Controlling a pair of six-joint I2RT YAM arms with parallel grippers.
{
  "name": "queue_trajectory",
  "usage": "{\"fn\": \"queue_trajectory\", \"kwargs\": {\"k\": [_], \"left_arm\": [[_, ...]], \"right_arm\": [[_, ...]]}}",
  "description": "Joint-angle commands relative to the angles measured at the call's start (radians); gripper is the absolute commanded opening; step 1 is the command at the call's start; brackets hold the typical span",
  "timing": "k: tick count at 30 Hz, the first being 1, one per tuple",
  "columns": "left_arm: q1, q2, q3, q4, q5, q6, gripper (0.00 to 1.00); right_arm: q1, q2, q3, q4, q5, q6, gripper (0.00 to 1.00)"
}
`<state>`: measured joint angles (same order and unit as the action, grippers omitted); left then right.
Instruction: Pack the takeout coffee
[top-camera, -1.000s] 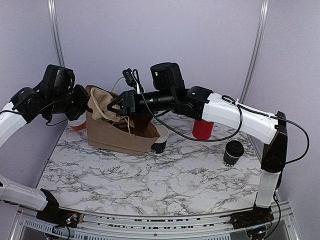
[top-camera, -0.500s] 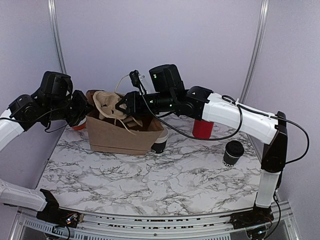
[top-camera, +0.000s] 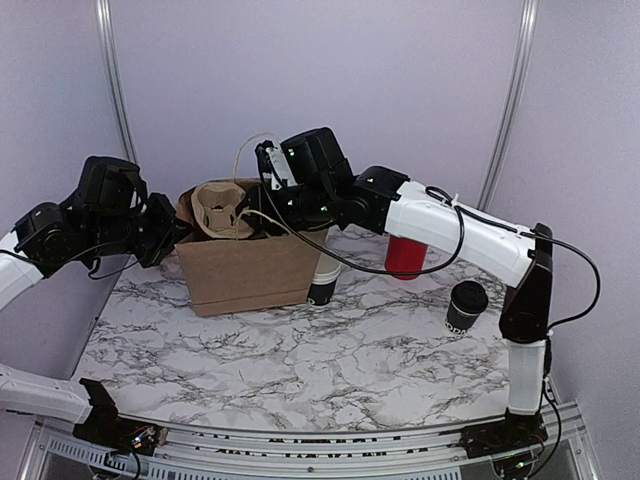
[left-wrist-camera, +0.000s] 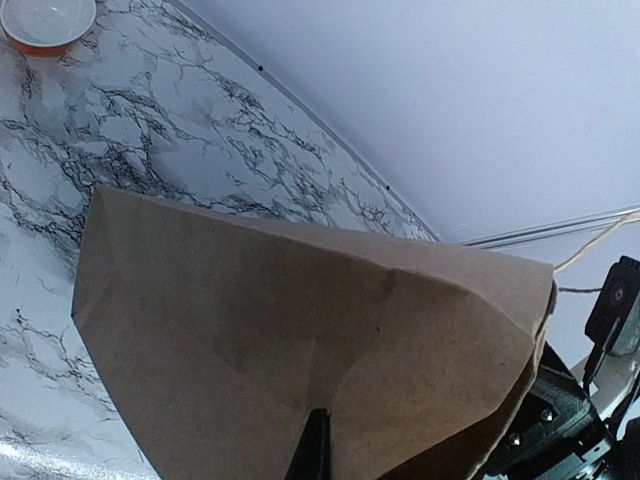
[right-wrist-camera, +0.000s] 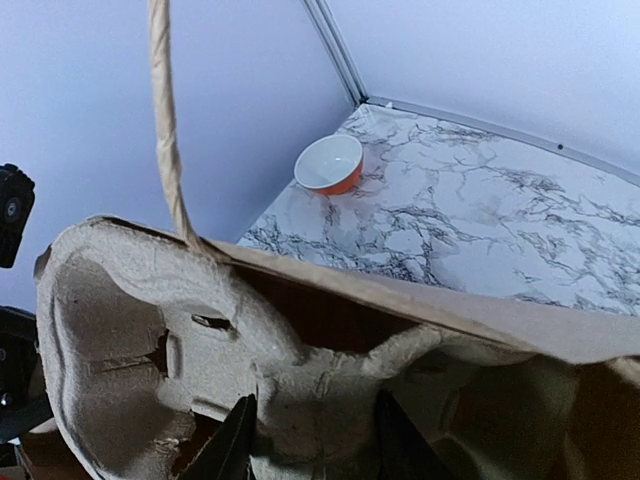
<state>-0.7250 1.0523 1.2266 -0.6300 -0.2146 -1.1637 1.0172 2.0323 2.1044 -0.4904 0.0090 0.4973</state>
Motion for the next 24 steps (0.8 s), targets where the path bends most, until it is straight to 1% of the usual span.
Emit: {"fn": "queue_trajectory", "kwargs": {"k": [1,4,9,18,24], "left_arm": [[-0.037,-0.040,-0.025,0.057,-0.004,-0.020,0.00],[-0.058,-0.067,-0.043,0.060,-0.031,-0.035,0.00],[-0.080,-0.118,-0.076,0.060,-0.079,-0.062,0.00],[-0.098,-0.103,-0.098,0.078,0.009,-0.063,0.00],[-0.105,-0.083,-0.055,0.101,0.098,-0.014,0.16]], "right_arm": [[0.006,0.052,0.076,-0.088,0.060,-0.049,0.37],[0.006,0.081,0.106,-0.120,0.069,-0.066,0.37],[0.007,0.151,0.213,-0.197,0.045,-0.095,0.38],[0.005,0.178,0.251,-0.243,0.029,-0.117,0.38],[0.006,0.175,0.288,-0.301,0.017,-0.144,0.38]]}}
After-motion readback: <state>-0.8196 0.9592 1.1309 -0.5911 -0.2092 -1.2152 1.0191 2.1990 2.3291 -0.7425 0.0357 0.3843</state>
